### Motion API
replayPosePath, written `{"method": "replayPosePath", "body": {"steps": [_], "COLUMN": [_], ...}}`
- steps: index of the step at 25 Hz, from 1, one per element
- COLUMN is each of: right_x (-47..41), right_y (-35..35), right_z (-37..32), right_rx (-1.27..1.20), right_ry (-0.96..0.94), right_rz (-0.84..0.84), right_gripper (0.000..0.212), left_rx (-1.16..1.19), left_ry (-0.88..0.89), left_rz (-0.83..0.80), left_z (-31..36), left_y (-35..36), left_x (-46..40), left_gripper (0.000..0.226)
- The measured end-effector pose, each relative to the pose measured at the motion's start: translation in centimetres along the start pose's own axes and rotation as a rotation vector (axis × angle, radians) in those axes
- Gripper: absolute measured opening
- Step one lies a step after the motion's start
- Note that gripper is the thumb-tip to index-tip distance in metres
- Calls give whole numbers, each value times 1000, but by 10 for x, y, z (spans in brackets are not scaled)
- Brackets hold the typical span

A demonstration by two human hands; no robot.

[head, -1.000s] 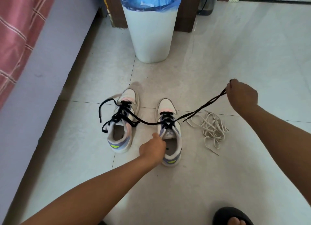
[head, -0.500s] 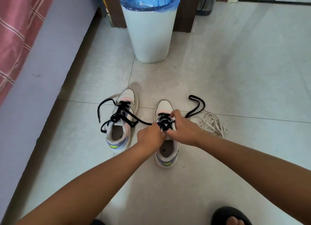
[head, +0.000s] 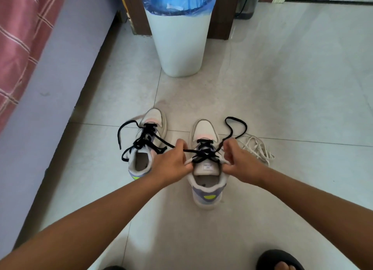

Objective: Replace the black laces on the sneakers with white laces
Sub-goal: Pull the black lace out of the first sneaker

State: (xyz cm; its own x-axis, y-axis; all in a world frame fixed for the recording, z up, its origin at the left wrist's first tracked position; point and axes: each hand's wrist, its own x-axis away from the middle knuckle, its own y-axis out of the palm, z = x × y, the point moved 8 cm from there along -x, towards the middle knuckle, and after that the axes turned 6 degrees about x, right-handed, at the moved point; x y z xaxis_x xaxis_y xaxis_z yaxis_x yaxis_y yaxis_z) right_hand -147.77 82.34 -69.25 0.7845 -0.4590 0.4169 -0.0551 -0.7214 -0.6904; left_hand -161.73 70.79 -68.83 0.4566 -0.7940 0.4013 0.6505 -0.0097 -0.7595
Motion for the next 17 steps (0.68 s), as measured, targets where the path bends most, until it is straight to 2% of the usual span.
{"method": "replayPosePath", "body": {"steps": [4, 7, 9, 11, 13, 14, 15, 17], "right_x": [6, 9, 6, 3, 4, 4, 4, -2], "right_y": [-17, -15, -1, 5, 8, 8, 9, 14], "right_z": [-10, -10, -9, -13, -23, -27, -31, -34], "right_rx": [-97, -28, 135, 384, 619, 689, 738, 788], "right_ry": [-101, -138, -145, -187, -308, -337, -344, -287], "right_rz": [51, 47, 5, 85, 252, 330, 367, 328], "right_gripper": [30, 31, 27, 31, 35, 28, 23, 20], "left_rx": [119, 131, 50, -122, -176, -152, -100, 96], "left_ry": [41, 112, 291, 401, 359, 343, 324, 243], "left_rz": [26, 32, 41, 55, 77, 89, 92, 115], "left_z": [2, 0, 13, 23, 21, 19, 18, 14], "left_y": [-21, -16, -4, 10, 13, 15, 17, 19], "left_x": [4, 12, 15, 11, 3, -1, -3, -8], "left_gripper": [29, 26, 25, 31, 32, 30, 27, 14]}}
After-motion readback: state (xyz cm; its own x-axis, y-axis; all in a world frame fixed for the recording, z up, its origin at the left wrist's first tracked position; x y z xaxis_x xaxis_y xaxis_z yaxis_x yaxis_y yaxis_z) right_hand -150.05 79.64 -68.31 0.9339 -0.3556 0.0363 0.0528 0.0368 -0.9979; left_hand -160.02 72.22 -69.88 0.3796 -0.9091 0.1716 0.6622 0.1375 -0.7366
